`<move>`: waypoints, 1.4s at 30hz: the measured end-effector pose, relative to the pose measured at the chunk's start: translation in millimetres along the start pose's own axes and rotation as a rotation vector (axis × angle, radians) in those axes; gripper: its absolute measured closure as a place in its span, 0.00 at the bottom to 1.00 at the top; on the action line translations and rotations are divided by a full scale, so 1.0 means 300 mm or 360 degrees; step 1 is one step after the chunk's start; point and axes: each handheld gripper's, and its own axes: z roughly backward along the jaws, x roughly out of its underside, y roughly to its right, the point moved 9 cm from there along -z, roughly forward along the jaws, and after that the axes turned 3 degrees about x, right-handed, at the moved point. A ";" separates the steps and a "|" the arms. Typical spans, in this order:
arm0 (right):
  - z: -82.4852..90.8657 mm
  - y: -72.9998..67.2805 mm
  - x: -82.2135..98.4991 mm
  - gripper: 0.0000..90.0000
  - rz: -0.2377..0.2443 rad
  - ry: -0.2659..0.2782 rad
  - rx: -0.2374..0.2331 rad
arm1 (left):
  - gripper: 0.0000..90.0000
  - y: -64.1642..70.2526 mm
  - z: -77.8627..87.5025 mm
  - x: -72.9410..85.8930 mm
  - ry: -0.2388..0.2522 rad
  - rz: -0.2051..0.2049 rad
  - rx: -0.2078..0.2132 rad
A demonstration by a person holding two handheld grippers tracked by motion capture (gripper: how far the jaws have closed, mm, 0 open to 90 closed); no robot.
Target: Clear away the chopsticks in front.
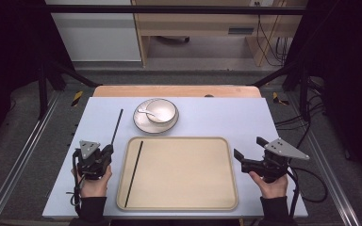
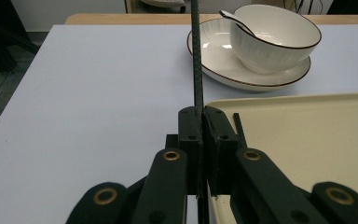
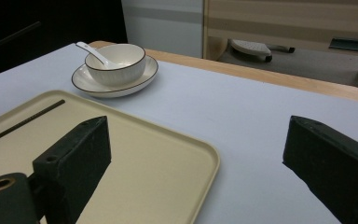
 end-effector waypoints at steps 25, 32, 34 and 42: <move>0.010 0.002 -0.006 0.09 -0.0011 0.0013 -0.0002 | 0.95 0.214 0.012 0.146 0.0054 0.0096 0.0141; 0.002 -0.004 -0.002 0.09 -0.0002 0.0001 -0.0006 | 0.95 0.239 -0.005 0.198 0.0013 0.0101 0.0150; 0.002 -0.004 -0.002 0.09 -0.0001 0.0001 -0.0009 | 0.95 0.243 -0.009 0.212 0.0002 0.0103 0.0155; -0.001 -0.007 0.000 0.09 0.0004 -0.0005 -0.0011 | 0.95 0.256 -0.026 0.264 -0.0056 0.0071 0.0137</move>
